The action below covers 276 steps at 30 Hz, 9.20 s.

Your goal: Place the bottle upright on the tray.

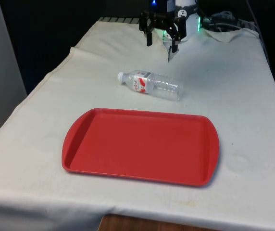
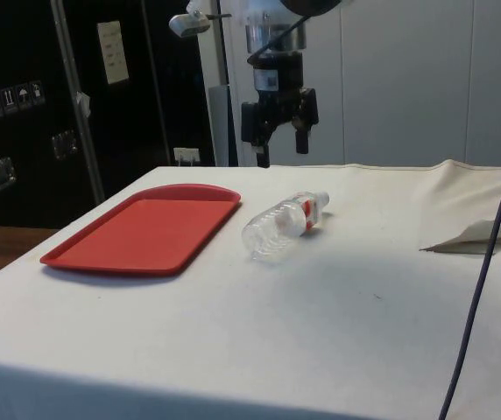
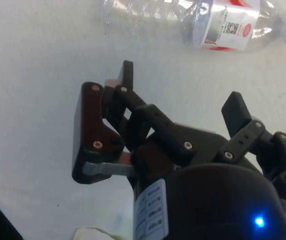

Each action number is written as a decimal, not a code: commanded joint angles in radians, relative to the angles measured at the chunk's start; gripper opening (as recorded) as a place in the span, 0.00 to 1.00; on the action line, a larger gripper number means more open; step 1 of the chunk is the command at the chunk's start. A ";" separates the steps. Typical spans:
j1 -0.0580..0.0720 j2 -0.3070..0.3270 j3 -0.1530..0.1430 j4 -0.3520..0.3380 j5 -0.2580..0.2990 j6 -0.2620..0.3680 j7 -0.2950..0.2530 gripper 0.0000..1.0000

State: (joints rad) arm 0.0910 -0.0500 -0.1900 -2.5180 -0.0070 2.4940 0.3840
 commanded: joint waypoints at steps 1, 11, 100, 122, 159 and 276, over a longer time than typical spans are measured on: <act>-0.002 -0.002 0.000 -0.004 -0.006 0.010 0.014 1.00; -0.002 -0.003 -0.004 -0.004 -0.006 0.011 0.057 1.00; -0.003 0.055 -0.029 -0.014 0.006 0.025 0.495 1.00; -0.003 0.060 -0.033 -0.009 -0.001 0.024 0.615 1.00; -0.010 0.094 -0.114 0.007 -0.034 0.062 0.664 1.00; -0.007 0.130 -0.124 0.010 0.588 0.049 0.724 1.00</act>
State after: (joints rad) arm 0.0830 0.0800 -0.3160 -2.5090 0.5710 2.5350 1.1030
